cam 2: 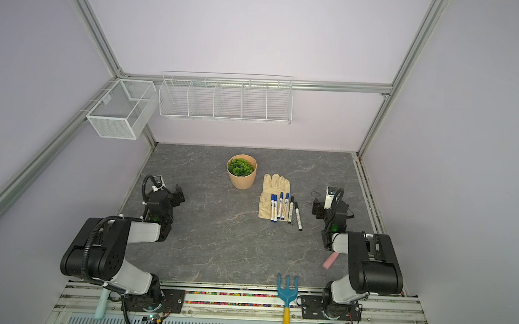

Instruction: Insert the pens into the pen caps

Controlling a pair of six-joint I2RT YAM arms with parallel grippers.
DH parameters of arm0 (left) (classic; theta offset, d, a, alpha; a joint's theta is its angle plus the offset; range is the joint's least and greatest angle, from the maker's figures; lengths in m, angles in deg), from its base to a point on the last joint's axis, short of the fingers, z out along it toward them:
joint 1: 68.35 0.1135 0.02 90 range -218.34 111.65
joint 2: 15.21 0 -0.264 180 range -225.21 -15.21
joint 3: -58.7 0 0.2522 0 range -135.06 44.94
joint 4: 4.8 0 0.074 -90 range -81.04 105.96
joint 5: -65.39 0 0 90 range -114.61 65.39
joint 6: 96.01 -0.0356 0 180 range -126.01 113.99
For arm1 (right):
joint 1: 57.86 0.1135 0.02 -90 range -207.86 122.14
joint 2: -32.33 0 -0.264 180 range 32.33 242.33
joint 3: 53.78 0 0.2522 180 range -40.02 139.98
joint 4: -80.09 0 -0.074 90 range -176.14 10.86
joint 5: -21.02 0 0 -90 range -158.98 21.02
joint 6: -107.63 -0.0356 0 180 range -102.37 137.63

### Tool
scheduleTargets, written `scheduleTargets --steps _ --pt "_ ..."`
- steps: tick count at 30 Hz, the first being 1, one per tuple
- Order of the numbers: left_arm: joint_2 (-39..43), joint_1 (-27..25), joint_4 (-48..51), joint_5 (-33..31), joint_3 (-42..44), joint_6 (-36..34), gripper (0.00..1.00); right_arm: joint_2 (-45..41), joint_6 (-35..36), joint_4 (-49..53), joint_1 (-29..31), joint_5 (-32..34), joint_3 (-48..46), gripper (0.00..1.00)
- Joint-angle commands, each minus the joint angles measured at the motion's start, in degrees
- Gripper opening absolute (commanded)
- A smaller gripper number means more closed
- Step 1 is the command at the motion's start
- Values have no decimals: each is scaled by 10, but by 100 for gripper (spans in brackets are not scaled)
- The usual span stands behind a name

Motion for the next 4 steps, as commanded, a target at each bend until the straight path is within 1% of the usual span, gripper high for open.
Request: scheduleTargets --steps 1,4 --pt "-5 5 -27 12 6 0 99 3 -3 -1 -3 -17 7 88" --pt "-5 5 -27 13 6 0 99 0 -5 -7 -4 -22 2 88"
